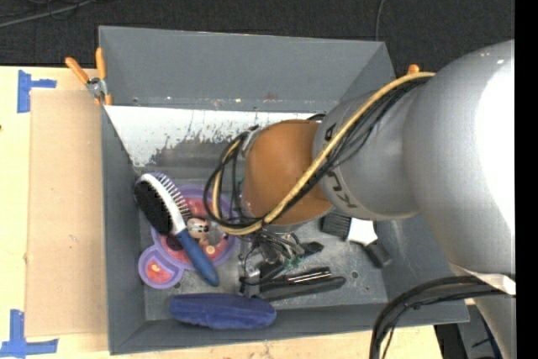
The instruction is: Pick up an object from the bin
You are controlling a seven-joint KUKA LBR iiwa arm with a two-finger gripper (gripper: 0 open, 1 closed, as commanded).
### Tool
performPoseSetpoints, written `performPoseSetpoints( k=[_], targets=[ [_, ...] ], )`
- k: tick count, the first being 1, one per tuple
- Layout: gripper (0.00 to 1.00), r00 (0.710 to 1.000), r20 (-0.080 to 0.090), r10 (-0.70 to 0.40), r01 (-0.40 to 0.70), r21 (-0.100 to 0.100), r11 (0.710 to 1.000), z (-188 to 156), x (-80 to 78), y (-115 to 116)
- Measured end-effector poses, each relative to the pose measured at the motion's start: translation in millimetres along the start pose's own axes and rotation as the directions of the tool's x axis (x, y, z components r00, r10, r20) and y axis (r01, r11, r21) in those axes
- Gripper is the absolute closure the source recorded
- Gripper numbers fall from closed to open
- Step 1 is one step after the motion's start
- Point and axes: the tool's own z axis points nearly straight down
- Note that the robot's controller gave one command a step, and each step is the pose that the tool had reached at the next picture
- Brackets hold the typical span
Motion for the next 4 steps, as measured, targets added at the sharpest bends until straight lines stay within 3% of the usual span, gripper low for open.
performPoseSetpoints(
  k=[1, 2, 4],
  targets=[
    [0.00, 0.999, 0.002, 0.040, -0.040, 0.000, 0.999, 3.5, 4.2, -1.5],
    [1.00, 0.999, 0.002, 0.049, -0.049, -0.001, 0.999, 5.4, 5.6, -1.2],
    [1.00, 0.999, 0.002, 0.049, -0.049, -0.001, 0.999, 5.4, 5.7, -1.1]
  ],
)
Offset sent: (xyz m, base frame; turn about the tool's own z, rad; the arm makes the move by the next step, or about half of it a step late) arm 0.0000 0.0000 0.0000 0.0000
